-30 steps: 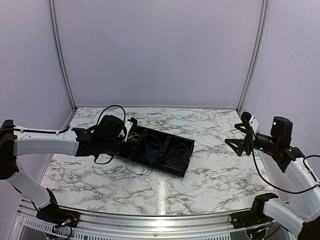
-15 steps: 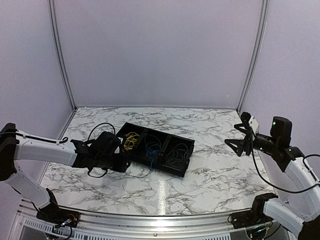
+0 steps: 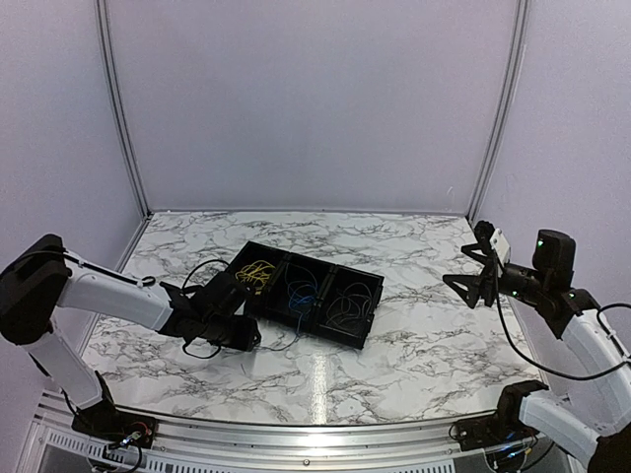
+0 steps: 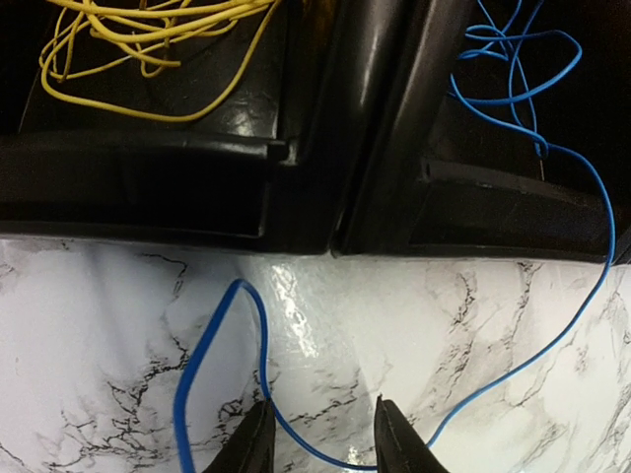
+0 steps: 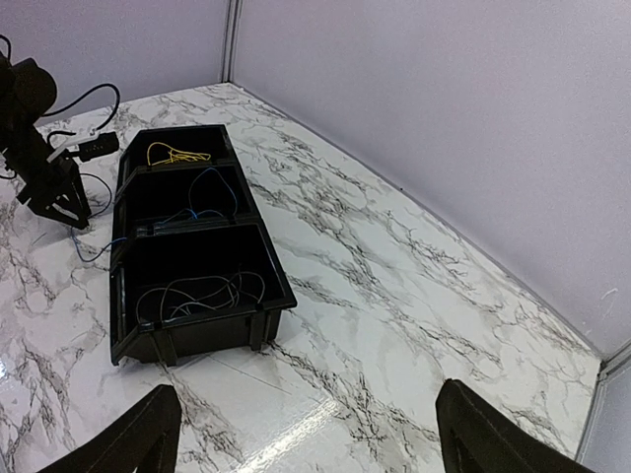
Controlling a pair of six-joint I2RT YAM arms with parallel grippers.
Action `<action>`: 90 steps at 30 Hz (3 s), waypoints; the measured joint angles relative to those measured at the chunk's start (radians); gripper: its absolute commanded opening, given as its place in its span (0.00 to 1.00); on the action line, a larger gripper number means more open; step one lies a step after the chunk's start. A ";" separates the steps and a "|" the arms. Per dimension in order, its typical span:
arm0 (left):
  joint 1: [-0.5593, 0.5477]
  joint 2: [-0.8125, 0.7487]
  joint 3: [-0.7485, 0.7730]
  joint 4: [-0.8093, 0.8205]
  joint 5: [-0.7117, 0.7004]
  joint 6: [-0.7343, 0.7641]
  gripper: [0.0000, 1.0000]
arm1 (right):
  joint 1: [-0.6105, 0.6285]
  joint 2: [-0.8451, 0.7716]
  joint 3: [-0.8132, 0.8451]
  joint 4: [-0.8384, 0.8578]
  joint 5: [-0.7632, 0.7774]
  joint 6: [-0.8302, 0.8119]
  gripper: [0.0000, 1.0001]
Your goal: Untangle the cables
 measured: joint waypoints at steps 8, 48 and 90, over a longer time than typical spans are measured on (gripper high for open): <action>0.000 0.051 0.026 0.044 -0.022 -0.019 0.08 | 0.000 0.001 0.000 0.000 0.000 -0.003 0.89; -0.014 0.185 0.520 0.055 -0.179 0.443 0.00 | 0.000 -0.016 0.000 -0.003 0.003 -0.014 0.89; 0.036 0.321 0.642 -0.176 -0.052 0.416 0.41 | 0.000 -0.023 0.000 -0.004 0.012 -0.032 0.89</action>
